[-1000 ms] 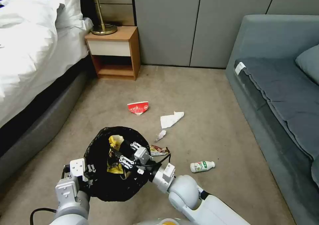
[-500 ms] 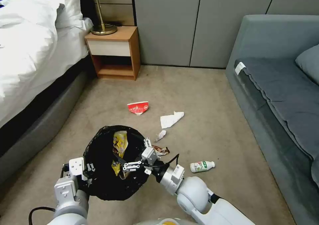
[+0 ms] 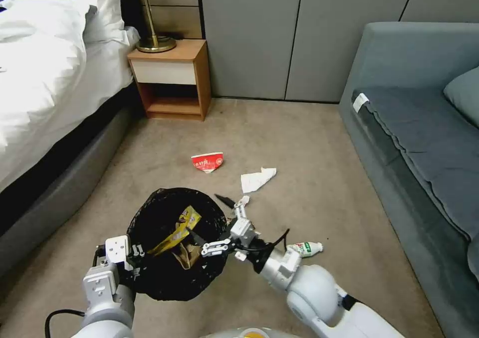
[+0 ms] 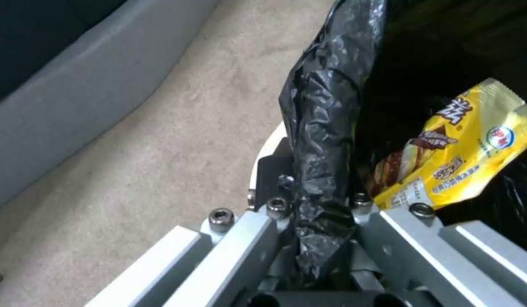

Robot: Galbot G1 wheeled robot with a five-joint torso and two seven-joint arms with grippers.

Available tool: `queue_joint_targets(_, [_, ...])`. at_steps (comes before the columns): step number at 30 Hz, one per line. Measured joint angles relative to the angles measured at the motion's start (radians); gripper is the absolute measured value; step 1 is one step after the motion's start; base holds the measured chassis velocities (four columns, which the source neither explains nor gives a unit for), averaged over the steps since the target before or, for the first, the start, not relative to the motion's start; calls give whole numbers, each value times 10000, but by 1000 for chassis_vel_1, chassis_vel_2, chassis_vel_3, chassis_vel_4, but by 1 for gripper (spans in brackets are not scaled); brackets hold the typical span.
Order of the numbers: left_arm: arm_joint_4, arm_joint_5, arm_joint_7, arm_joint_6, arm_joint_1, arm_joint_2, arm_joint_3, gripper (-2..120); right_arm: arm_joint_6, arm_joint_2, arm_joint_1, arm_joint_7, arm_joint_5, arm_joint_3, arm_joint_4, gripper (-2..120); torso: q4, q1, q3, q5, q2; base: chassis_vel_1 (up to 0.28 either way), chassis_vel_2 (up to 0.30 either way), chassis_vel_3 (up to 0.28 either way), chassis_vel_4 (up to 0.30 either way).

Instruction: Pick up the trash bin, then pick up the garbage from the floor and place it into the trash bin.

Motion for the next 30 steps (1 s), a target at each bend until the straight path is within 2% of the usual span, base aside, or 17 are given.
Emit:
queue_joint_targets(1, [0, 0, 0, 0, 0, 0, 0, 1, 0, 0, 0, 0, 0, 0, 0, 100, 0, 0, 0, 0, 0, 0, 0, 0, 0])
queue_joint_targets(3, [127, -46, 0, -15, -88, 29, -35, 1, -106, 219, -973, 438, -204, 1091, 740, 100, -2, 0, 0, -1, 0, 0, 0, 0, 0])
queue_joint_targets(4, [127, -46, 0, -15, -88, 29, -35, 1, -106, 219, -973, 438, -204, 1091, 740, 100, -2, 0, 0, -1, 0, 0, 0, 0, 0])
queue_joint_targets(7, [349, -140, 2, -49, -280, 107, -116, 1, 91, 1336, -2760, 1689, -935, 2360, 900, 100, -7, 0, 0, 3, 0, 0, 0, 0, 0])
queue_joint_targets(8, [349, -140, 2, -49, -280, 107, -116, 1, 91, 1336, -2760, 1689, -935, 2360, 900, 100, -7, 0, 0, 3, 0, 0, 0, 0, 0])
queue_joint_targets(11, [472, -234, 1, -52, -377, 199, -129, 1, 8, 2001, -3711, 3032, -1259, 2573, 356, 100, -5, 1, 0, 0, 0, 0, 0, 0, 0])
queue_joint_targets(16, [496, -257, 1, -51, -425, 179, -129, 1, -704, 2163, -3958, 3996, -1156, 2502, -31, 100, -2, 0, 0, 1, 0, 0, 0, 0, 0])
queue_joint_targets(22, [496, -262, -2, -50, -429, 137, -137, 1, -1249, 2128, -3938, 4281, -944, 2457, -113, 100, -1, 0, 0, 1, 0, 0, 0, 0, 0])
queue_joint_targets(25, [493, -264, -5, -50, -403, 103, -161, 1, -1949, 2124, -3439, 4440, -603, 2345, -59, 100, 0, 0, 0, 1, 0, 0, 0, 0, 0])
queue_joint_targets(30, [491, -256, -6, -50, -395, 80, -168, 1, -2576, 2179, -2993, 4849, 77, 2217, 53, 100, -1, 0, 0, 0, 0, 0, 0, 0, 0])
